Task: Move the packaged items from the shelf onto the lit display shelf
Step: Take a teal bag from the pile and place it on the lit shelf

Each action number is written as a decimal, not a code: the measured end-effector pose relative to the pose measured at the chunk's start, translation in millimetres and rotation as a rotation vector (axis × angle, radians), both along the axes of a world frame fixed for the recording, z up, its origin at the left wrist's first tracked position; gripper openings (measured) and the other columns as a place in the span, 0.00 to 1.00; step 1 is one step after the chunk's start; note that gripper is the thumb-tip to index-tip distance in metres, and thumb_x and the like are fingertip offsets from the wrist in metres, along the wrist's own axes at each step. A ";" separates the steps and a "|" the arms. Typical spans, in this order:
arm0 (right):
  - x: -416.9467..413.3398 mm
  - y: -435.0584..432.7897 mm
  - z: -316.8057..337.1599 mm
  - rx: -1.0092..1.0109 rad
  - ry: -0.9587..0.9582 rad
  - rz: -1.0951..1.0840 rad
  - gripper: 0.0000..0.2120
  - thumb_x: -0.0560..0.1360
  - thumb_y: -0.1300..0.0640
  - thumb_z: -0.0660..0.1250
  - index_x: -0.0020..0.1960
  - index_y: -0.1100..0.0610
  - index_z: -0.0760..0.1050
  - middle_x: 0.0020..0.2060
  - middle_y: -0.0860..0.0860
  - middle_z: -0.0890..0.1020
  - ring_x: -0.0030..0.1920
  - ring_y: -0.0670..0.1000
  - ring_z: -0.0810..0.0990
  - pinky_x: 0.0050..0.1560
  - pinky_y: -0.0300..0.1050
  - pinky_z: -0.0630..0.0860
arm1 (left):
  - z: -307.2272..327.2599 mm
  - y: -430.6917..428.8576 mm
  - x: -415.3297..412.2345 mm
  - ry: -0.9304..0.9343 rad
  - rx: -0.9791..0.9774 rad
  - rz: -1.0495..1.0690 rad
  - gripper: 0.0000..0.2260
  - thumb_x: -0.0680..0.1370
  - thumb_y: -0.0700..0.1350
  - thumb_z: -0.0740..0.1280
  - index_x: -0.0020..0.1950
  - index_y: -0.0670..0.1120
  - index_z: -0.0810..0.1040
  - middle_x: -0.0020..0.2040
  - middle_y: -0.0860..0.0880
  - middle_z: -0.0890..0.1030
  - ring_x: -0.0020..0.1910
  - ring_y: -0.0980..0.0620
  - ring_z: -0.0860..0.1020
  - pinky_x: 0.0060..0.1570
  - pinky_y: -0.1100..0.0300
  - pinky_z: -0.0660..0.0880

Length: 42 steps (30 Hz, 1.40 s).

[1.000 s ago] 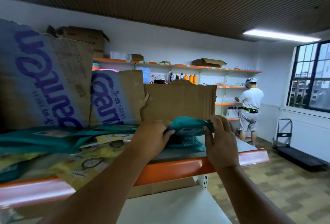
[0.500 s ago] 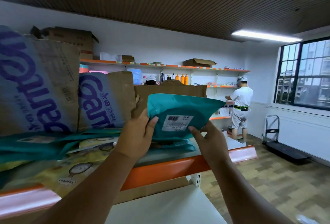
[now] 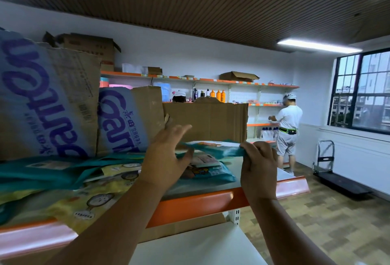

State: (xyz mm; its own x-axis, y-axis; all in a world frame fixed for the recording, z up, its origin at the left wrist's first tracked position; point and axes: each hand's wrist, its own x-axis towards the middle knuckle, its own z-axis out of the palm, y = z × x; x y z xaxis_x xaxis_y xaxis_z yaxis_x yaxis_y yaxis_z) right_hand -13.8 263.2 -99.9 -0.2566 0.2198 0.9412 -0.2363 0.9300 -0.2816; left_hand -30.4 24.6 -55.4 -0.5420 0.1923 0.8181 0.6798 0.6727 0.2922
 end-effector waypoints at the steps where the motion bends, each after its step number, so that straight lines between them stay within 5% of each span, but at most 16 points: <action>1: 0.4 -1.0 -0.4 0.050 0.015 -0.024 0.14 0.73 0.68 0.72 0.57 0.58 0.81 0.53 0.58 0.78 0.55 0.61 0.75 0.46 0.53 0.79 | -0.5 1.3 0.3 -0.044 -0.090 0.008 0.30 0.77 0.50 0.73 0.77 0.61 0.66 0.76 0.56 0.69 0.76 0.54 0.64 0.75 0.55 0.61; 6: -2.0 1.3 -2.1 0.182 0.031 -0.030 0.15 0.70 0.69 0.75 0.55 0.57 0.84 0.51 0.58 0.77 0.54 0.59 0.74 0.46 0.51 0.79 | -2.8 9.1 -6.5 -0.082 -0.322 -0.059 0.27 0.79 0.41 0.68 0.75 0.62 0.70 0.74 0.61 0.71 0.72 0.61 0.65 0.72 0.62 0.63; 10: -1.8 2.4 -3.4 0.243 0.062 0.033 0.09 0.75 0.63 0.69 0.53 0.58 0.84 0.55 0.59 0.79 0.59 0.60 0.75 0.54 0.53 0.79 | -7.1 10.7 -11.6 -0.127 -0.360 -0.088 0.32 0.78 0.38 0.69 0.77 0.63 0.67 0.75 0.60 0.70 0.73 0.61 0.65 0.74 0.57 0.65; 14: 0.0 3.6 -1.9 0.256 0.072 0.137 0.17 0.79 0.53 0.60 0.53 0.59 0.85 0.57 0.57 0.81 0.62 0.59 0.76 0.59 0.50 0.77 | -8.9 9.4 -11.1 -0.114 -0.379 -0.100 0.34 0.78 0.41 0.71 0.78 0.65 0.62 0.76 0.61 0.68 0.75 0.61 0.64 0.74 0.56 0.67; 21: 0.4 11.0 -8.6 0.254 0.110 0.293 0.14 0.79 0.59 0.62 0.58 0.60 0.83 0.59 0.54 0.82 0.66 0.51 0.74 0.70 0.41 0.68 | -5.6 8.7 -3.4 -0.051 -0.446 -0.007 0.34 0.80 0.47 0.70 0.79 0.66 0.57 0.81 0.62 0.58 0.80 0.56 0.54 0.78 0.48 0.59; 26: 0.3 9.0 -11.1 0.257 0.049 0.304 0.18 0.80 0.51 0.58 0.64 0.54 0.80 0.67 0.50 0.77 0.71 0.56 0.72 0.66 0.56 0.72 | -7.3 3.5 -4.8 0.013 -0.380 -0.024 0.31 0.77 0.51 0.74 0.77 0.63 0.65 0.79 0.59 0.65 0.81 0.53 0.55 0.76 0.43 0.63; 30: 0.6 9.9 -7.3 0.315 -0.073 0.298 0.23 0.76 0.47 0.58 0.71 0.47 0.71 0.73 0.42 0.68 0.76 0.50 0.63 0.64 0.56 0.68 | -6.8 4.2 -4.8 0.134 -0.426 0.063 0.33 0.74 0.49 0.76 0.75 0.62 0.66 0.77 0.56 0.69 0.80 0.49 0.59 0.72 0.40 0.69; 33: 1.3 9.7 -7.3 0.403 -0.118 0.335 0.25 0.75 0.45 0.59 0.71 0.47 0.71 0.70 0.41 0.72 0.74 0.44 0.61 0.66 0.57 0.67 | -5.4 3.9 -2.6 0.187 -0.465 0.082 0.29 0.75 0.48 0.76 0.73 0.59 0.71 0.75 0.53 0.72 0.79 0.47 0.61 0.71 0.42 0.70; 36: 1.1 13.6 -3.7 0.432 -0.131 0.409 0.24 0.74 0.47 0.63 0.69 0.47 0.73 0.66 0.41 0.76 0.73 0.44 0.63 0.68 0.55 0.67 | -5.0 -0.5 1.7 0.230 -0.529 0.110 0.24 0.77 0.50 0.71 0.74 0.56 0.72 0.74 0.52 0.73 0.78 0.45 0.63 0.70 0.43 0.72; 42: 5.5 -11.9 16.8 0.527 -0.125 0.510 0.22 0.73 0.49 0.63 0.66 0.49 0.77 0.65 0.43 0.78 0.74 0.46 0.65 0.74 0.47 0.63 | 9.4 -41.7 27.6 0.174 -0.728 0.286 0.29 0.78 0.61 0.58 0.80 0.61 0.58 0.79 0.54 0.65 0.81 0.47 0.56 0.71 0.42 0.70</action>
